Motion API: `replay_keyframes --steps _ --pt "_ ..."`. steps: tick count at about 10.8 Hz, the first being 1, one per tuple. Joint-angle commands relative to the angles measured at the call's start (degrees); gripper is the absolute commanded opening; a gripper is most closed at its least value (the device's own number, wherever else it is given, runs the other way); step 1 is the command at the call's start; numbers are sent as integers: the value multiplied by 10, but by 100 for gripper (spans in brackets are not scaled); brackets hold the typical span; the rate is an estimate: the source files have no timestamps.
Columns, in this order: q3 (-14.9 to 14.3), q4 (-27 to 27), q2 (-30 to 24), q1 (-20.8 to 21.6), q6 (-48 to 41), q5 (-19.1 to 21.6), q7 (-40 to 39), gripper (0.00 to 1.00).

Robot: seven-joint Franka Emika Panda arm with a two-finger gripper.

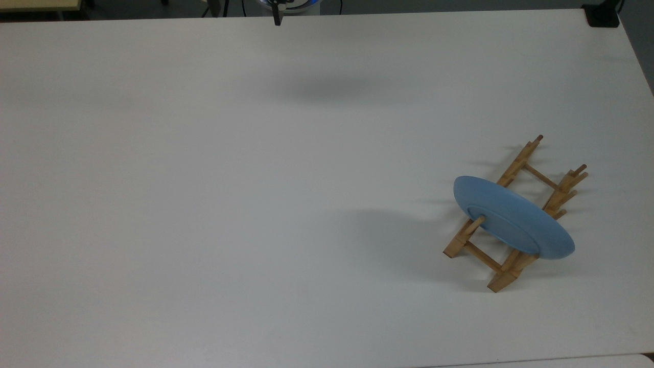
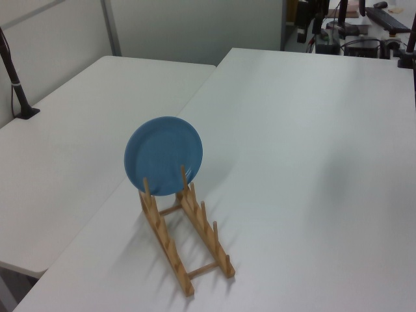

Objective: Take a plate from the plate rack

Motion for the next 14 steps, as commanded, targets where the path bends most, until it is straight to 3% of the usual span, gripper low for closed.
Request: replay_keyframes --steps 1,3,6,9,12,14 --pt "-10 9 -10 10 -10 -23 -12 100" --pt "-10 9 -3 10 -5 -29 -31 100" --pt "-1 9 0 36 -12 -58 -152 100" --pt "15 13 15 78 -9 -143 -154 100" --pt "19 78 59 121 -2 -160 -94 100" --pt "20 84 74 163 104 -175 18 100"
